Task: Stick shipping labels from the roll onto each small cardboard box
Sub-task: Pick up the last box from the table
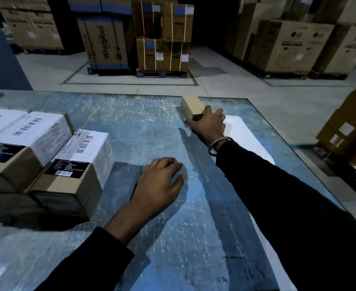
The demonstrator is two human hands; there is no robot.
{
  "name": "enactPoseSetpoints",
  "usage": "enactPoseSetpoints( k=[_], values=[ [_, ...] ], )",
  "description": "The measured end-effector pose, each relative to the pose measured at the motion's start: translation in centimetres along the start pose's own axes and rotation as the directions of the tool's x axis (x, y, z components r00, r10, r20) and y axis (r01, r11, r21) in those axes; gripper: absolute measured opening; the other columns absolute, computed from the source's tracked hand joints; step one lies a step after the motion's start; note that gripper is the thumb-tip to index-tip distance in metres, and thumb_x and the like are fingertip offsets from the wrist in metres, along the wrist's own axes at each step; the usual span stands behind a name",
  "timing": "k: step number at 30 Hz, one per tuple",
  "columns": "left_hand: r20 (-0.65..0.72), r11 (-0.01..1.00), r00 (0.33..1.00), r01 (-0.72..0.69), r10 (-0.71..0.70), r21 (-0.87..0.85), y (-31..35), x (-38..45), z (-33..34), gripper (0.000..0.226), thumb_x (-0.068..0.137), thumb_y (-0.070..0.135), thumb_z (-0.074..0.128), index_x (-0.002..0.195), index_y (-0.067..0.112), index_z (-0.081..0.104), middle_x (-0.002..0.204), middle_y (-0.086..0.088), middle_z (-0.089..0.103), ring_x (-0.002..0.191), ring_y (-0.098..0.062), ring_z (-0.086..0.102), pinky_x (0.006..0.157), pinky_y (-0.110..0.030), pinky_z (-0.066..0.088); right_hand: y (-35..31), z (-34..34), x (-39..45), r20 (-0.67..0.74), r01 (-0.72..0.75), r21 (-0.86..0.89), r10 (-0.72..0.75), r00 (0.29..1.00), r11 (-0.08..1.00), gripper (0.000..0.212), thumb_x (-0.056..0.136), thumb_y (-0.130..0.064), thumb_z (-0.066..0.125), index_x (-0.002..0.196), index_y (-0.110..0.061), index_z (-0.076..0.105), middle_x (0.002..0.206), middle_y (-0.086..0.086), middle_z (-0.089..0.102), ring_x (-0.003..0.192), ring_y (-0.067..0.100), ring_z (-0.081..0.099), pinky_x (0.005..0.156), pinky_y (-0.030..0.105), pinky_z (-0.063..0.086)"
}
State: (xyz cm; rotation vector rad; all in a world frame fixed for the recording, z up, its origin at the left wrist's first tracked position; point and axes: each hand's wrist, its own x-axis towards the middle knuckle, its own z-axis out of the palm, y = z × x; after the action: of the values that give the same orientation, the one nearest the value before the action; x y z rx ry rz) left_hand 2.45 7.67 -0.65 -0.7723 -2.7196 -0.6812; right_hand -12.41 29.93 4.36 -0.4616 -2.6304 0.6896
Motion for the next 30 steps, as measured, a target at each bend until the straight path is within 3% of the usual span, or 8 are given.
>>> enactPoseSetpoints(
  k=[3, 9, 14, 17, 20, 22, 24, 30],
  values=[
    [0.004, 1.000, 1.000, -0.003, 0.003, 0.007, 0.0, 0.0, 0.0, 0.045, 0.106, 0.046, 0.057, 0.145, 0.025, 0.065, 0.149, 0.003, 0.060, 0.139, -0.020, 0.051, 0.111, -0.043, 0.046, 0.0, 0.8, 0.8, -0.093, -0.013, -0.047, 0.008, 0.996, 0.999, 0.093, 0.078, -0.079, 0.073, 0.133, -0.008, 0.049, 0.140, 0.022, 0.045, 0.128, 0.045, 0.045, 0.098, 0.055, 0.045],
    [0.004, 1.000, 1.000, -0.006, 0.006, 0.002, 0.3, 0.0, -0.5, 0.045, 0.105, 0.048, 0.057, 0.145, 0.027, 0.065, 0.150, 0.005, 0.059, 0.139, -0.018, 0.050, 0.111, -0.041, 0.046, 0.3, -1.8, 1.3, -0.044, -0.041, 0.248, 0.054, 0.998, 0.968, 0.063, 0.079, -0.045, 0.080, 0.119, -0.007, 0.050, 0.108, 0.017, 0.068, 0.099, 0.039, 0.066, 0.072, 0.039, 0.048],
    [0.003, 1.000, 1.000, 0.007, -0.007, -0.018, 0.5, -0.1, -0.8, 0.048, 0.104, 0.047, 0.060, 0.146, 0.023, 0.064, 0.149, 0.003, 0.060, 0.138, -0.021, 0.051, 0.110, -0.038, 0.045, 0.3, -7.8, -2.0, -0.154, -0.084, 0.433, 0.166, 0.974, 0.897, 0.050, 0.077, -0.062, 0.078, 0.103, -0.021, 0.067, 0.098, -0.003, 0.070, 0.087, 0.019, 0.062, 0.064, 0.029, 0.045],
    [-0.033, 0.984, 0.992, 0.116, -0.121, -0.138, 1.4, -0.4, -1.5, 0.075, 0.103, 0.051, 0.063, 0.165, 0.020, 0.035, 0.162, 0.000, 0.047, 0.149, -0.023, 0.040, 0.116, -0.036, 0.037, 1.5, -12.0, -4.0, 0.071, -0.228, 0.583, 0.231, 0.970, 0.780, 0.041, 0.070, -0.060, 0.082, 0.087, -0.024, 0.076, 0.087, -0.006, 0.075, 0.082, 0.014, 0.068, 0.067, 0.028, 0.054],
    [-0.066, 0.934, 0.976, 0.178, -0.208, -0.310, 2.1, -0.9, -2.2, 0.104, 0.095, 0.062, 0.070, 0.171, 0.037, 0.003, 0.175, 0.006, 0.023, 0.156, -0.021, 0.028, 0.120, -0.040, 0.035, 3.2, -14.5, -7.1, 0.365, -0.377, 0.553, 0.190, 0.911, 0.743, 0.040, 0.077, -0.053, 0.083, 0.100, -0.021, 0.080, 0.082, 0.003, 0.071, 0.069, 0.018, 0.066, 0.060, 0.025, 0.052],
    [-0.036, 0.818, 0.974, 0.167, -0.223, -0.550, 2.6, -1.1, -2.6, 0.105, 0.088, 0.057, 0.081, 0.166, 0.052, 0.011, 0.171, 0.020, 0.023, 0.148, -0.023, 0.043, 0.105, -0.048, 0.056, 4.2, -14.5, -9.0, 0.485, -0.433, 0.531, 0.158, 0.860, 0.728, 0.047, 0.081, -0.053, 0.080, 0.111, -0.016, 0.077, 0.077, 0.007, 0.067, 0.058, 0.019, 0.063, 0.055, 0.026, 0.049],
    [-0.016, 0.730, 0.985, 0.116, -0.172, -0.674, 3.3, -1.3, -2.5, 0.096, 0.086, 0.044, 0.089, 0.162, 0.049, 0.030, 0.159, 0.020, 0.038, 0.133, -0.015, 0.055, 0.079, -0.041, 0.068, 4.9, -13.8, -10.7, 0.566, -0.477, 0.507, 0.140, 0.812, 0.717, 0.045, 0.085, -0.055, 0.077, 0.108, -0.016, 0.074, 0.069, 0.009, 0.062, 0.048, 0.018, 0.057, 0.050, 0.026, 0.042],
    [-0.099, 0.861, 0.991, 0.029, -0.091, -0.507, 2.3, -1.2, -3.3, 0.059, 0.071, 0.064, 0.089, 0.118, 0.037, 0.068, 0.111, 0.019, 0.070, 0.102, 0.000, 0.067, 0.079, -0.020, 0.057, 5.8, -13.2, -12.9, 0.700, -0.443, 0.278, 0.135, 0.701, 0.852, 0.056, 0.101, -0.062, 0.051, 0.107, -0.008, 0.065, 0.073, 0.019, 0.067, 0.046, 0.028, 0.063, 0.041, 0.022, 0.039]
  ],
)
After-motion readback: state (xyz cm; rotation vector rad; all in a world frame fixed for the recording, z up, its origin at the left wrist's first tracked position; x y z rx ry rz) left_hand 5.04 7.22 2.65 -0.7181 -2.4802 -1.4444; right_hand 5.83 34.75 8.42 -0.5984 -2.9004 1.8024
